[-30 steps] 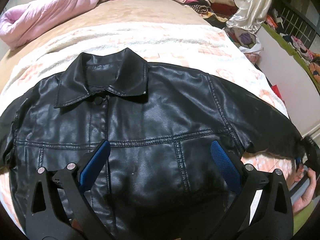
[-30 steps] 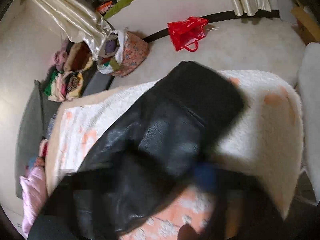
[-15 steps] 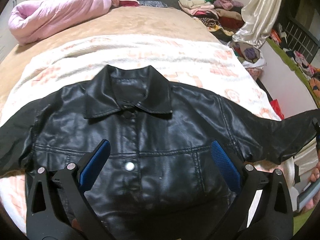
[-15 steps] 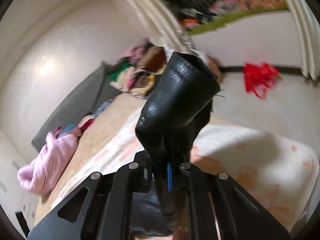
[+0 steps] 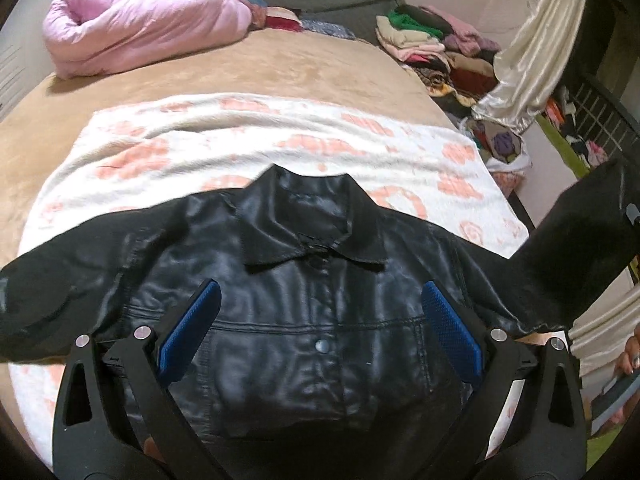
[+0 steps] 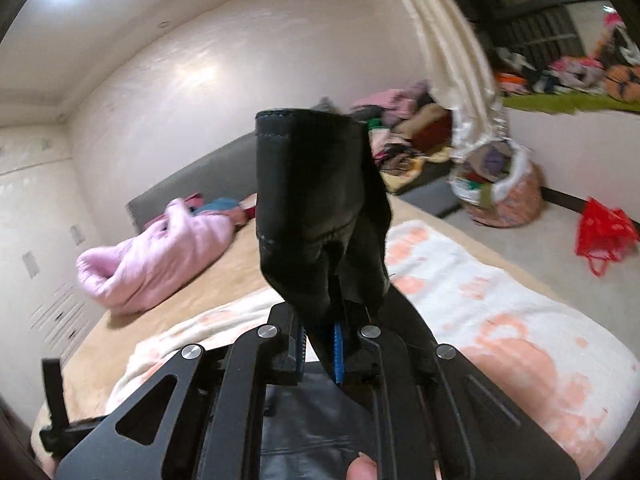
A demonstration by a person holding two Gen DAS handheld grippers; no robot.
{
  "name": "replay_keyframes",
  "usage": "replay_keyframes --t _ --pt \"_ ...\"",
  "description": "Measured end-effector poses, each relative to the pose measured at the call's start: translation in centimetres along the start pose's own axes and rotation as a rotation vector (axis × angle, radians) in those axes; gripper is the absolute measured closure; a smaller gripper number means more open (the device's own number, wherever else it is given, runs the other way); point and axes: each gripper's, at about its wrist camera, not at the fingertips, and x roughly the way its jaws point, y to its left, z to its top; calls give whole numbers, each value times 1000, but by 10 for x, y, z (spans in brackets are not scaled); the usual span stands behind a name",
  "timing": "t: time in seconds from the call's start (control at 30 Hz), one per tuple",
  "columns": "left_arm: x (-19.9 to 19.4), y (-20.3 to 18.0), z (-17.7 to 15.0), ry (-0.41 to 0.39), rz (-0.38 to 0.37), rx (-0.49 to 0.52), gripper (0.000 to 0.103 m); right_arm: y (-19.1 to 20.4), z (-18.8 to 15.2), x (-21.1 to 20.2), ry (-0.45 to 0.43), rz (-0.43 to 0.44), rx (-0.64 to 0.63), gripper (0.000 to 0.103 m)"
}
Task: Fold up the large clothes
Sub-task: 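Lift the sleeve with the right tool and fold it across the jacket back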
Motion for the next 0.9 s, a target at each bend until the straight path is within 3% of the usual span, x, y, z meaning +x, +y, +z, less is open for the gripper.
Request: replay_keyframes --t 0.2,0.37,0.63,0.9 --pt "-14 38 5 -18 -45 -86 9 63 -2 13 19 136 -113 94" --pt "-22 75 -1 -27 -111 -170 9 123 -27 23 52 262 -219 94" --pt "-32 125 -13 -51 -241 -287 9 198 -87 38 127 349 -335 94" --pt "-52 163 -24 -126 -301 -360 9 244 -160 61 245 391 -440 94"
